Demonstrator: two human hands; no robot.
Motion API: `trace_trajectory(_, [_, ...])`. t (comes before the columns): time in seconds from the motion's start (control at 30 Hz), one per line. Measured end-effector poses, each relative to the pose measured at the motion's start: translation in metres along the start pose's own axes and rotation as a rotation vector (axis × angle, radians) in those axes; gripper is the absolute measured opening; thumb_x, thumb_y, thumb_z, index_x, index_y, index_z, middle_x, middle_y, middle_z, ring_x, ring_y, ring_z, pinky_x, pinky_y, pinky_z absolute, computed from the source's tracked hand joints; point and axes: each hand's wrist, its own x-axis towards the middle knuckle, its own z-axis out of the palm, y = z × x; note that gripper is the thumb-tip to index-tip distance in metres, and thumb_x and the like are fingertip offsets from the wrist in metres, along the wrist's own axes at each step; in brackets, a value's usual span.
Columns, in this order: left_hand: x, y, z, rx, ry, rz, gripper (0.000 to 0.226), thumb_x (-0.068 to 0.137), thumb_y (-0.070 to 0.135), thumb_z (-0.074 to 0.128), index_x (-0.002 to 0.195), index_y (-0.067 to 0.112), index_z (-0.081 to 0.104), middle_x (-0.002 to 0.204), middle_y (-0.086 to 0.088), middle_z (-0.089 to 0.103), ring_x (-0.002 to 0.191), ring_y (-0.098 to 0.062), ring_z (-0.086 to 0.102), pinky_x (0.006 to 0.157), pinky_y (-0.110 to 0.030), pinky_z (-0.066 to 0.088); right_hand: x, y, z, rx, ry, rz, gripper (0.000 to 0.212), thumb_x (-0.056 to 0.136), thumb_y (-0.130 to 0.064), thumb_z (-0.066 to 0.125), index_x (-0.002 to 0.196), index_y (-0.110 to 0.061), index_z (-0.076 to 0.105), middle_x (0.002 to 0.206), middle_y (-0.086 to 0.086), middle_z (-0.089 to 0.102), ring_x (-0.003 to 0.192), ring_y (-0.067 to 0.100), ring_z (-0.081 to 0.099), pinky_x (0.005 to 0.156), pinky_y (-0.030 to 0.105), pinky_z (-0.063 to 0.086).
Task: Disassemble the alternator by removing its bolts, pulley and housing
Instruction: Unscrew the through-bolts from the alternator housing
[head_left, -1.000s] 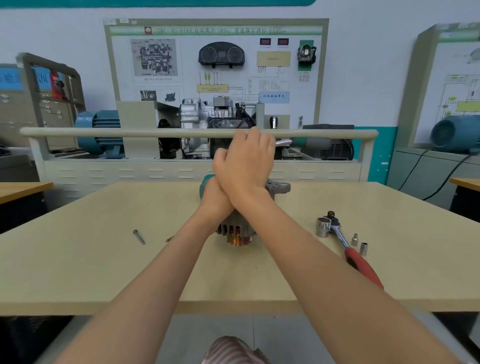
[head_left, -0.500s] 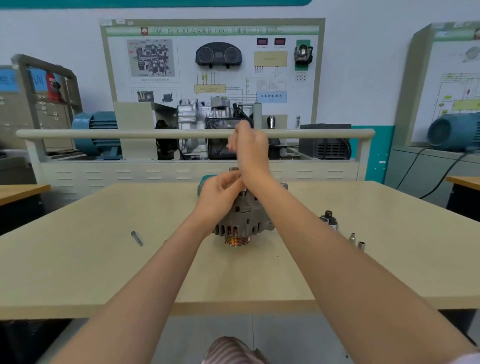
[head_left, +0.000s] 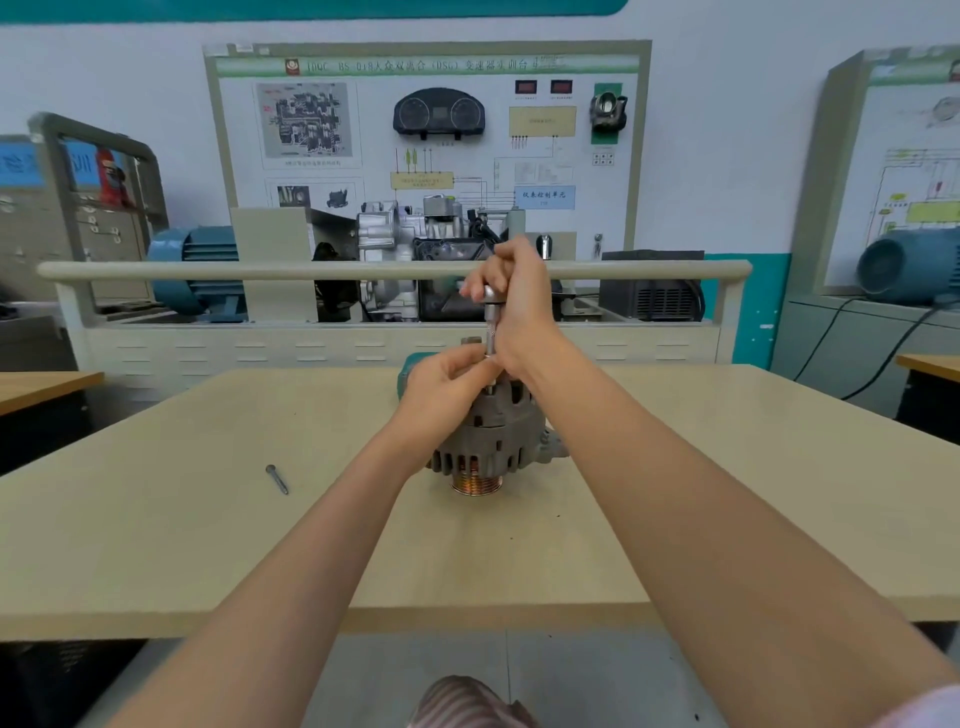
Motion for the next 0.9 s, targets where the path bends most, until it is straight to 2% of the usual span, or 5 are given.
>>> trace_trajectory(0.13, [-0.001,-0.001,-0.002,-0.009,0.009,0.004,0.017,0.094,0.015,0.054,0.097,0.02,0.07,0.067,0.018,0.068,0.062,0.011,0.061,0.052,-0.004,0.041,-0.008,0.003,0.007,-0.131,0.069,-0.072,0.045,0.093,-0.013,0.037,0.048,-0.012,0.04,0.046,-0.001,0.042,0.045,0.005,0.044,0.065,0.026,0.043])
trace_trajectory(0.33, [0.0,-0.005,-0.003,0.056,0.073,-0.036,0.037,0.089,-0.006,0.045,0.058,0.014,0.048,0.037,0.015,0.05,0.038,0.007,0.046,0.038,-0.006,0.031,-0.029,0.027,0.008,-1.282,0.379,-0.618,0.02,0.085,-0.022,0.048,0.075,-0.007,0.058,0.082,0.003,0.054,0.086,0.02,0.045,0.089,0.031,0.032])
trace_trajectory(0.57, [-0.002,-0.002,-0.002,-0.001,0.014,-0.008,0.016,0.093,0.018,0.055,0.087,0.027,0.067,0.067,0.019,0.068,0.063,0.011,0.062,0.052,-0.004,0.042,-0.011,0.006,0.01,-0.666,0.157,-0.343,0.053,0.092,-0.018,0.045,0.042,-0.019,0.029,0.037,-0.01,0.027,0.042,0.01,0.026,0.05,0.025,0.027])
trace_trajectory(0.77, [0.001,-0.003,-0.003,0.034,-0.004,-0.018,0.02,0.094,0.028,0.053,0.108,0.029,0.068,0.08,0.019,0.069,0.067,0.012,0.06,0.055,-0.007,0.041,-0.003,-0.002,0.005,-0.145,-0.003,-0.067,0.044,0.092,-0.013,0.036,0.049,-0.018,0.026,0.045,0.002,0.026,0.04,0.01,0.035,0.076,0.029,0.043])
trace_trajectory(0.9, [0.0,-0.004,-0.004,0.0,0.001,-0.017,0.019,0.094,0.023,0.057,0.107,0.021,0.07,0.08,0.015,0.07,0.067,0.01,0.063,0.056,-0.004,0.043,-0.009,0.005,0.007,-0.273,0.056,-0.122,0.046,0.092,-0.012,0.038,0.046,-0.014,0.03,0.044,-0.001,0.033,0.047,0.012,0.035,0.062,0.025,0.037])
